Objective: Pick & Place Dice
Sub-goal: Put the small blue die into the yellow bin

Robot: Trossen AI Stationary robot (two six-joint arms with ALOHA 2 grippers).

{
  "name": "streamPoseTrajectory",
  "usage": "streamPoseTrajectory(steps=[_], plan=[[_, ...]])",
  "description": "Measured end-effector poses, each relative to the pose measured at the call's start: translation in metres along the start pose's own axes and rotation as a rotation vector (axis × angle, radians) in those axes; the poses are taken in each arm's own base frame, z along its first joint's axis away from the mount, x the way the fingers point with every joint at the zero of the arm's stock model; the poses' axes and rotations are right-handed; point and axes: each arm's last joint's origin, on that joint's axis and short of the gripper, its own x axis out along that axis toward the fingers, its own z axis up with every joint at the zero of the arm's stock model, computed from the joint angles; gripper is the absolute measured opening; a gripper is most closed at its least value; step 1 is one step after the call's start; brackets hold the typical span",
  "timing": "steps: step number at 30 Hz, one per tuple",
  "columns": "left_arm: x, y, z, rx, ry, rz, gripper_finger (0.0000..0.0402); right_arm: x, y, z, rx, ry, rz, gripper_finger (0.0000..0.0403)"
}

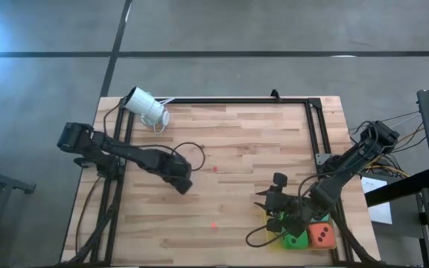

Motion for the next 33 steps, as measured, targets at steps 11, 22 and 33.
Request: streamPoseTrajectory(steps=[11,22,33], plan=[[-0.027,-0.048,0.033,0.125,-0.275,-0.261,0.0047,0.000,0.000,0.000,0.000,0.000,0.000,0.0134],[-0.004,-0.106,0.057,0.433,-0.309,-0.221,0.0047,0.000,0.000,0.000,-0.001,0.001,-0.001,0.0134],[0.008,-0.127,0.058,0.769,-0.324,-0.164,0.0066,0.000,0.000,0.000,0.002,-0.001,0.002,0.0134]])
